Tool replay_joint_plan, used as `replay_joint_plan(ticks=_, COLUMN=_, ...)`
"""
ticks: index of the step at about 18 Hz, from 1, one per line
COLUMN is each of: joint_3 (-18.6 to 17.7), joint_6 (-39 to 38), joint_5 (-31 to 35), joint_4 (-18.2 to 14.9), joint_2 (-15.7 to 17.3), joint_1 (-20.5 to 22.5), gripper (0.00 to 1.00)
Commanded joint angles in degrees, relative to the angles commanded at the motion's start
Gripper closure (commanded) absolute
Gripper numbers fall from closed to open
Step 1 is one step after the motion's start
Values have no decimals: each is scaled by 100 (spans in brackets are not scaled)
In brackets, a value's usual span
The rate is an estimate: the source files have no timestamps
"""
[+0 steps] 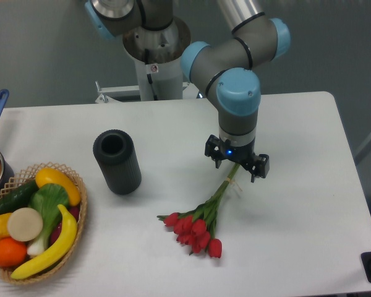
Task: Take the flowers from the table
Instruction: 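Lower the open gripper onto the green stems of the red tulips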
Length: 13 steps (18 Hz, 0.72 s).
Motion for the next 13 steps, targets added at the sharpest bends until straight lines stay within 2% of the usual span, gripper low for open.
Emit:
replay_joint_plan(ticks=7, joint_3=-44, joint_6=9, joint_5=0, joint_4=9, joint_2=-35, joint_1=-79, gripper=0)
replay_joint_plan(ticks=13, joint_3=-491, joint_6=-26, joint_5=44, joint_4=202, joint_2=-35, joint_1=-202, gripper=0)
